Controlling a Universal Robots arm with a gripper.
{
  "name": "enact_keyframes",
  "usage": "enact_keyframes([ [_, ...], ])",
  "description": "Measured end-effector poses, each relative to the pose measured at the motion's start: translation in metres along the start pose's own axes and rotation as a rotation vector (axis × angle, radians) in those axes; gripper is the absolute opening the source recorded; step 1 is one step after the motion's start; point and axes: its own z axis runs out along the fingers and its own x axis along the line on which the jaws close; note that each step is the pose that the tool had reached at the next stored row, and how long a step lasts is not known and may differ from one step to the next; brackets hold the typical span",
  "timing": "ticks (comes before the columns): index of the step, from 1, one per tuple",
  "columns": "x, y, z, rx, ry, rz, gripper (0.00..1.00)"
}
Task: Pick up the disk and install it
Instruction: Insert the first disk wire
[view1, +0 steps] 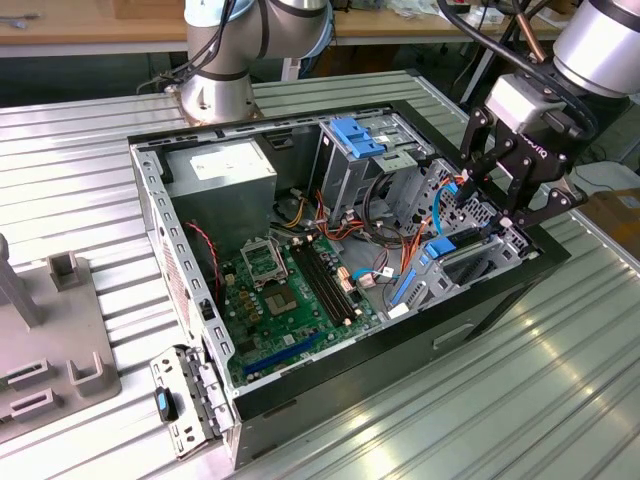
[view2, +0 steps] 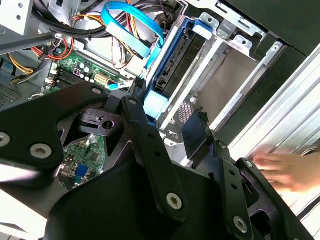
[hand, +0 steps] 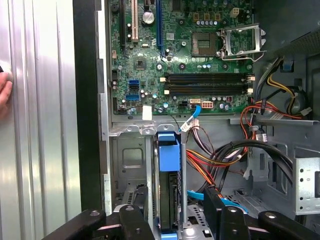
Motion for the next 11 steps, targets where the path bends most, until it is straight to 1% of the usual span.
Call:
enact_keyframes([
  [4,-0.0003,-0.0007,0.0002,0.0,-0.0003,0.0,0.56],
  [6,-0.0009,-0.0102,0.0003,-0.0003,-0.0001,0.0,0.56],
  [8,-0.0016,-0.0114,0.0015,0.0,0.0001,0.007,0.56],
  [9,-0.0031,-0.0115,0.0029,0.0002,0.0001,0.012,0.56],
  [11,-0.0108,-0.0121,0.007,0.0,0.0,0.014,0.56],
])
